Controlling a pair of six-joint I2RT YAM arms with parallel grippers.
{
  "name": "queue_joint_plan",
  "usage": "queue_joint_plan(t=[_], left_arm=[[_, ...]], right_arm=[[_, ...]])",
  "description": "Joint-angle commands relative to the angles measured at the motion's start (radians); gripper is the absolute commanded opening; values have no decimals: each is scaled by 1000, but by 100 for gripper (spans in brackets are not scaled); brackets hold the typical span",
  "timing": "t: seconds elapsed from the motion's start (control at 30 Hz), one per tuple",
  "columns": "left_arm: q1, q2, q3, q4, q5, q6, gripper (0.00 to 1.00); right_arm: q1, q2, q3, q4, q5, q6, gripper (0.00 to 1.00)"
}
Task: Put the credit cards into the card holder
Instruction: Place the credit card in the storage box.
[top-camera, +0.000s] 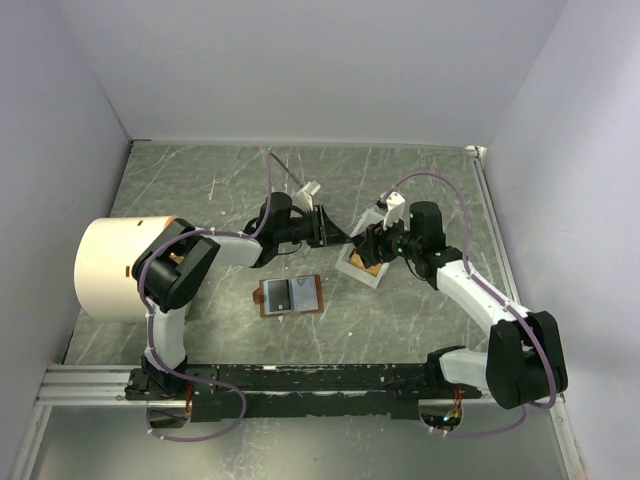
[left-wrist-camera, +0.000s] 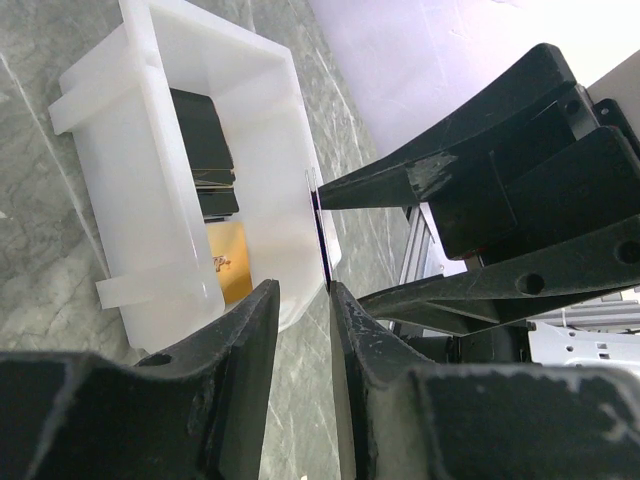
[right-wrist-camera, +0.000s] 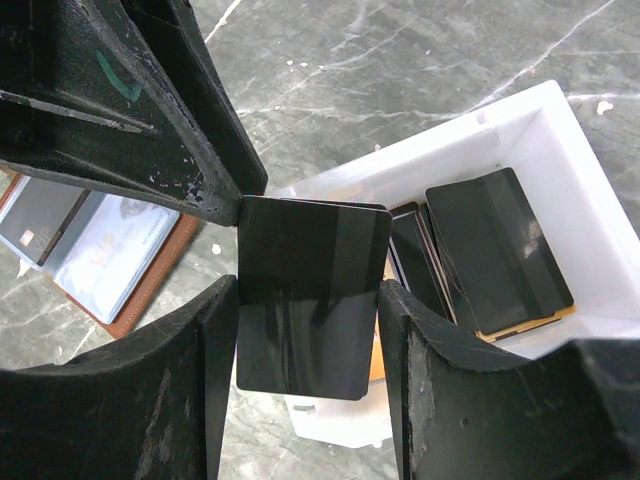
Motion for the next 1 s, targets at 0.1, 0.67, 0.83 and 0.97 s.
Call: queue_joint_plan(t=[0.1, 0.67, 0.83, 0.97], left_arm=[[-9, 22, -14, 20, -15, 3, 38], [-9, 26, -32, 57, -6, -35, 38], [-8, 24, -33, 40, -14, -25, 38], [-11, 30, -29, 39, -12, -29, 38]], right_arm=[[-4, -47, -18, 41, -47, -17, 28], [-5, -64, -66, 123, -84, 40, 28], [-5, -75, -74, 118, -83, 11, 28], [-5, -89, -86, 126, -93, -13, 30]])
